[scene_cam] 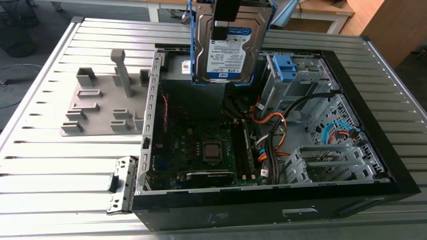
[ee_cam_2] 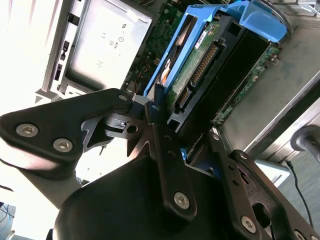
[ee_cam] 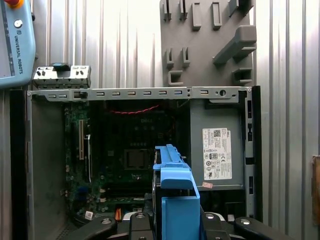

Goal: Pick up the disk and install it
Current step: 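Pick up the disk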

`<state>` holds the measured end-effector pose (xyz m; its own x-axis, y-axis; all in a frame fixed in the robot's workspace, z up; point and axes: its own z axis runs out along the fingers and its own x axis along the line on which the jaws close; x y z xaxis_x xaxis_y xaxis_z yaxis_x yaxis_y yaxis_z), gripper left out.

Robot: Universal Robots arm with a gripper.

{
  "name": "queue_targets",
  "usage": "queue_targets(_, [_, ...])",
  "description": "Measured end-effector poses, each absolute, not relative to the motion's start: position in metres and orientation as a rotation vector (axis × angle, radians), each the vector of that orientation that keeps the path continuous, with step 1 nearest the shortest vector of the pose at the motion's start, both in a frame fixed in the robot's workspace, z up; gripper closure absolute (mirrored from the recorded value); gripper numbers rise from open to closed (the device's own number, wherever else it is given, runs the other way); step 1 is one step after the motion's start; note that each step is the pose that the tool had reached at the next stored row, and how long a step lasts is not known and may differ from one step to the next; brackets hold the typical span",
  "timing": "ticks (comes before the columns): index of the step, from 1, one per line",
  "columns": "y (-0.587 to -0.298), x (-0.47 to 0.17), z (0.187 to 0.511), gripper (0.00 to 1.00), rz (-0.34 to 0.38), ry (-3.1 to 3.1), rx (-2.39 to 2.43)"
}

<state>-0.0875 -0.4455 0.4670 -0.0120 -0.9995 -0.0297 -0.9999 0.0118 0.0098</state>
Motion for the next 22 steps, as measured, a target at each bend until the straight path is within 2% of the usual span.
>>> queue_targets(22, [-0.459, -0.088, 0.467, 0.64, 0.044, 2.224, -2.198])
